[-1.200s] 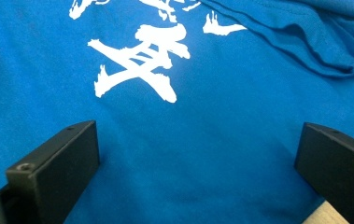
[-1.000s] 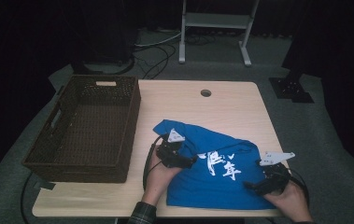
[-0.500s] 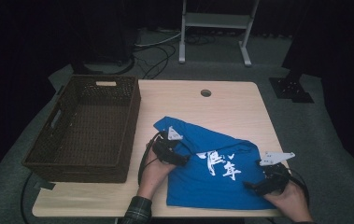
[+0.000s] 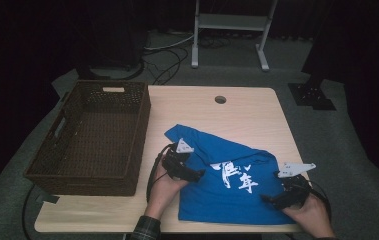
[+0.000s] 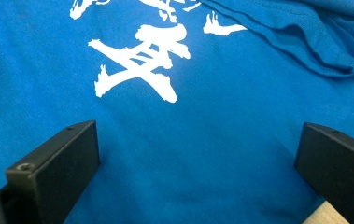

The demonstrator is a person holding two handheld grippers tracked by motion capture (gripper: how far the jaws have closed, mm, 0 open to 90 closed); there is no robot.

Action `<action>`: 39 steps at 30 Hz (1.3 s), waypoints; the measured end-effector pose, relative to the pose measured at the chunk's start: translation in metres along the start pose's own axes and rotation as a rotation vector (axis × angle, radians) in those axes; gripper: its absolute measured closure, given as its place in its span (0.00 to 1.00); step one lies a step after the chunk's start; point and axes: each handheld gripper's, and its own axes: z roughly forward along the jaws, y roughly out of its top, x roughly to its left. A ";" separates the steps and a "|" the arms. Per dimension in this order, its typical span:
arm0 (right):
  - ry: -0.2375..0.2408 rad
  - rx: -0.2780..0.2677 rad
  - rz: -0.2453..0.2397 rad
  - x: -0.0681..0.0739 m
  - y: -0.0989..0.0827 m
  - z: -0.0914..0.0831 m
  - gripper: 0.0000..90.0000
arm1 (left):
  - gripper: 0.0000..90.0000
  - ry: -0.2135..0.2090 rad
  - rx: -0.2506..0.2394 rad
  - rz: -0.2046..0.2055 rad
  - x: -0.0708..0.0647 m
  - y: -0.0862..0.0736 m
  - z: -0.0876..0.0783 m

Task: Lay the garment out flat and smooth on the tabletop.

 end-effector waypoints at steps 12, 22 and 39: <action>0.000 -0.001 0.000 0.000 0.000 0.000 0.00 | 0.03 -0.005 0.021 0.044 -0.011 0.004 0.007; 0.005 0.023 0.001 -0.004 0.006 0.000 0.00 | 0.03 -0.003 0.040 0.057 -0.006 0.000 0.009; -0.029 0.002 0.030 -0.031 0.020 0.018 0.00 | 0.03 0.016 0.075 0.112 -0.011 -0.001 0.008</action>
